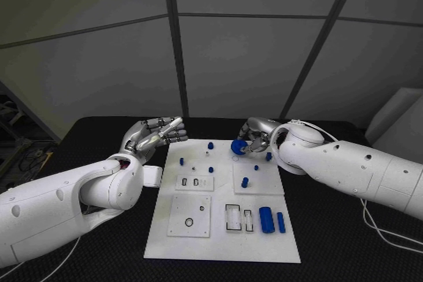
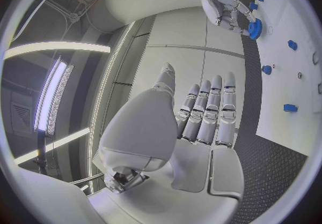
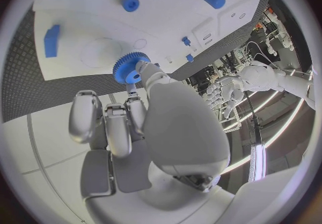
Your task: Assemble the parts on the task board
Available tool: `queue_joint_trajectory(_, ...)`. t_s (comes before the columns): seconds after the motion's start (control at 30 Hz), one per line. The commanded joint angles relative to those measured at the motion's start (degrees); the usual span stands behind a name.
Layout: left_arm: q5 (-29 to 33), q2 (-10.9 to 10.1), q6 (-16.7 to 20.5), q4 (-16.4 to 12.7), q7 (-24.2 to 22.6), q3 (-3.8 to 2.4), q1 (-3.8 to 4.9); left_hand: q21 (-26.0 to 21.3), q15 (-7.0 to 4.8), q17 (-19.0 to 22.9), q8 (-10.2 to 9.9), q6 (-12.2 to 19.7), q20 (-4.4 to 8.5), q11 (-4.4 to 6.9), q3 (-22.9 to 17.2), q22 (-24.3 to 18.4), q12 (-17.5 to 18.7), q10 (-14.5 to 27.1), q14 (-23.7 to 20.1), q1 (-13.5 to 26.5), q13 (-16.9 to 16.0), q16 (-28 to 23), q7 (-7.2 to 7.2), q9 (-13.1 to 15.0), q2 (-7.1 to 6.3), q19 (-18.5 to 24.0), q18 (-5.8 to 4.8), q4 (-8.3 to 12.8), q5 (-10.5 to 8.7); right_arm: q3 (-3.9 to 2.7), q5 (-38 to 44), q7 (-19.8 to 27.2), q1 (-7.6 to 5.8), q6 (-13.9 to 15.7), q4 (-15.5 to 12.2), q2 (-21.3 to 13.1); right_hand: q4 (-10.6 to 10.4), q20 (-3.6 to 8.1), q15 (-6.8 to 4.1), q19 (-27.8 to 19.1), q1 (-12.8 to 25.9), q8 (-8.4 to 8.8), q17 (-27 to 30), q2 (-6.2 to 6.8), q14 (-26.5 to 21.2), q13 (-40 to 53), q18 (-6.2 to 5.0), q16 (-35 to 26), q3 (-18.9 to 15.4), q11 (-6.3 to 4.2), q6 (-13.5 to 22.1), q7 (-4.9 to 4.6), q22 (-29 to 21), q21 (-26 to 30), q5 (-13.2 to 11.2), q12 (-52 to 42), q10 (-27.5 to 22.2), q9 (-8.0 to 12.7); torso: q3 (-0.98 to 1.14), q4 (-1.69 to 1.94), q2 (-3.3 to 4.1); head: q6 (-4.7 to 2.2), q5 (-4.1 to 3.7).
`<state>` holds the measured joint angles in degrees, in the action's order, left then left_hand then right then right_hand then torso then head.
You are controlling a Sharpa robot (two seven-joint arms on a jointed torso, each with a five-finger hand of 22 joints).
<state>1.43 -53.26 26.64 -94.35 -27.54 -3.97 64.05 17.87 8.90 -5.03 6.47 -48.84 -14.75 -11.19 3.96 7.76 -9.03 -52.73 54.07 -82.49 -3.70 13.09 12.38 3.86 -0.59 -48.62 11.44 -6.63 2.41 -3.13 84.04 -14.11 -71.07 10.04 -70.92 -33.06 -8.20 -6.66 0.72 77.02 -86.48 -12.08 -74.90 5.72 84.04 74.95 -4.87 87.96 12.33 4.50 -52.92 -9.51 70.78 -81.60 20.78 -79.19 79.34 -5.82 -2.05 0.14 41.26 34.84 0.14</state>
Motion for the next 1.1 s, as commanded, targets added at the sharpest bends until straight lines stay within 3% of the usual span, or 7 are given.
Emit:
queue_joint_trajectory(0.03,-0.5,0.1,-0.5,-0.1,-0.2,-0.04,0.08,-0.3,-0.06,0.1,-0.3,0.0,-0.05,-0.16,0.0,-0.1,0.3,0.3,0.5,0.0,0.0,-0.2,1.74,-0.1,0.48,0.0,-1.14,0.4,0.3,-0.04,4.0,0.2,-0.13,3.7,-1.0,1.0,-0.1,0.07,-0.47,0.3,0.5,0.18,-9.9,-0.11,4.8,0.5,1.0,0.3,0.4,-0.17,-0.5,0.15,0.1,-0.3,-0.2,-0.2,0.4,-0.1,0.03,0.18,0.1,-0.04,0.24)
queue_joint_trajectory(0.23,-1.1,0.1,-0.4,-0.1,-0.1,-0.04,0.09,-0.3,-0.06,0.1,-0.3,0.0,-0.05,-0.17,0.0,-0.1,0.3,0.3,0.5,-0.1,0.0,-0.3,1.74,-0.1,0.54,0.0,-1.15,0.5,0.29,-0.01,6.0,0.1,-0.13,4.1,-0.1,4.8,0.1,0.09,-0.5,0.3,0.5,0.35,-9.8,0.04,4.8,0.4,1.0,0.2,0.7,-0.21,-0.5,0.18,0.1,-0.3,-0.2,-0.1,0.3,0.0,-0.05,0.35,0.2,0.17,0.53)
queue_joint_trajectory(0.57,-1.3,0.3,-0.3,-0.2,0.0,-0.05,0.1,-0.4,-0.06,0.1,-0.3,0.0,-0.05,-0.17,0.0,-0.1,0.3,0.3,0.5,-0.1,0.0,-0.3,1.74,0.0,0.58,0.0,-1.15,0.6,0.29,0.67,7.6,-0.1,-0.12,4.4,3.1,9.8,0.2,0.1,-0.51,0.3,0.6,0.45,-9.7,0.1,4.8,0.4,1.0,0.2,0.8,-0.2,-0.5,0.18,0.1,-0.3,-0.2,-0.1,0.3,0.0,-0.06,0.19,0.22,0.39,0.97)
queue_joint_trajectory(1.1,-1.3,0.6,-0.2,-0.1,0.1,-0.06,0.11,-0.4,-0.06,0.1,-0.3,0.0,-0.06,-0.17,0.0,-0.1,0.3,0.3,0.5,-0.1,0.0,-0.3,1.74,0.0,0.59,0.0,-1.15,0.6,0.29,1.95,7.9,0.0,-0.06,2.1,5.9,13.0,0.2,0.11,-0.49,0.2,1.1,0.88,-9.6,0.3,4.8,0.2,0.99,0.2,1.1,-0.16,-0.5,0.12,0.0,-0.3,-0.4,0.0,0.1,0.2,0.07,0.1,0.16,1.02,1.34)
